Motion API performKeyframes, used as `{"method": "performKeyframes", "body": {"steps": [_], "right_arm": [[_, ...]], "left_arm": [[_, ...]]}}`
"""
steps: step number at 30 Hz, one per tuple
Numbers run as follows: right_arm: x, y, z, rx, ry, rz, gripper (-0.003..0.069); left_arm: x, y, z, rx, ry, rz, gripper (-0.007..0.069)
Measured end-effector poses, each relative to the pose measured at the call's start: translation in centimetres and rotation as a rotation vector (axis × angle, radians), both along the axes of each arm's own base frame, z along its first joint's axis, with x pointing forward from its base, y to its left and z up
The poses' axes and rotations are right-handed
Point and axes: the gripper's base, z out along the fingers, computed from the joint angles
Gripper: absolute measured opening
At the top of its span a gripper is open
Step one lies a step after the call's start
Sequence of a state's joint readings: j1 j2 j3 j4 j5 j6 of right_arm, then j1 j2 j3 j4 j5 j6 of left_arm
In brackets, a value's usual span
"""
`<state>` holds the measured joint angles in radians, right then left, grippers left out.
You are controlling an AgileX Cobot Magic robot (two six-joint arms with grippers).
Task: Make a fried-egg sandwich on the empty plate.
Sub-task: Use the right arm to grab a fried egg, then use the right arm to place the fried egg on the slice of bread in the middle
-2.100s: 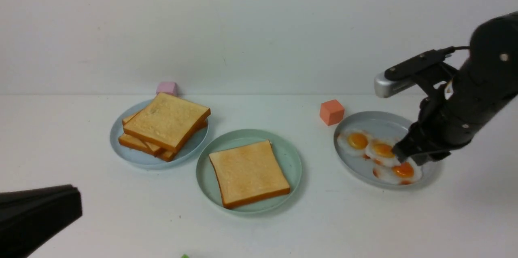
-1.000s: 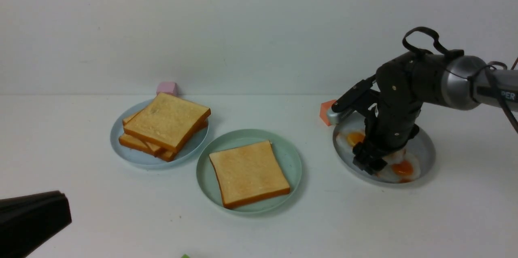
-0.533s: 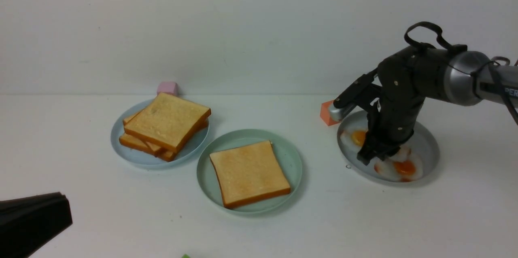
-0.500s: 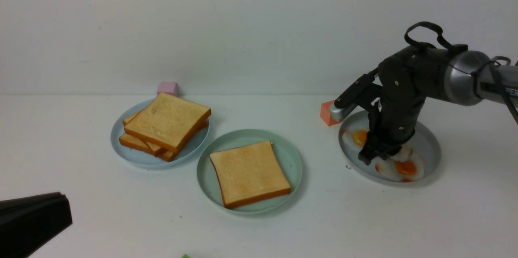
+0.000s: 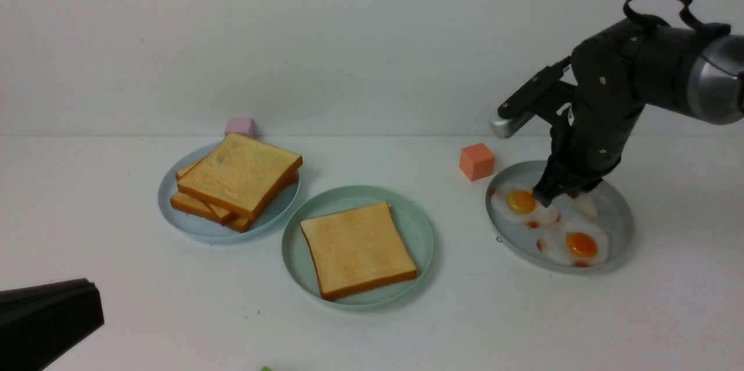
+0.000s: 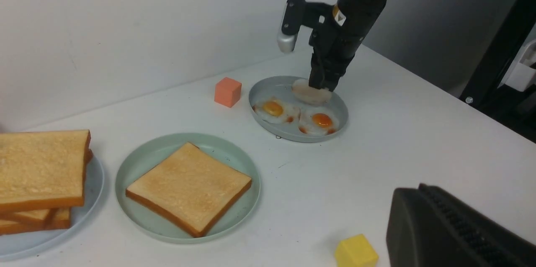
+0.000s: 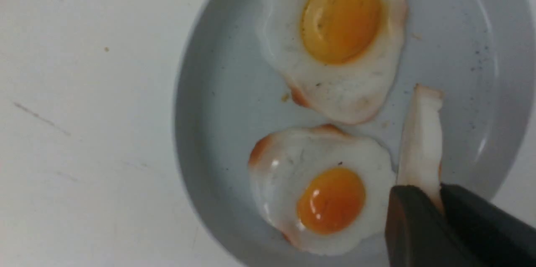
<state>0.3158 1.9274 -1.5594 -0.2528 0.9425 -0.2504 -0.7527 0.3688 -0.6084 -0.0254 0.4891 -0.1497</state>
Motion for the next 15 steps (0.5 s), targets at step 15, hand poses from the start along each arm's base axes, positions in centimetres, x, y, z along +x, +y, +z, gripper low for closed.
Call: {"method": "performKeyframes", "body": {"steps": [15], "right_arm": [[-9.4, 12.5, 7.0, 0.188, -0.124, 0.246, 0.0086]], "left_arm": [[0.2, 0.2, 0.0, 0.039, -0.037, 0.018, -0.0013]]}}
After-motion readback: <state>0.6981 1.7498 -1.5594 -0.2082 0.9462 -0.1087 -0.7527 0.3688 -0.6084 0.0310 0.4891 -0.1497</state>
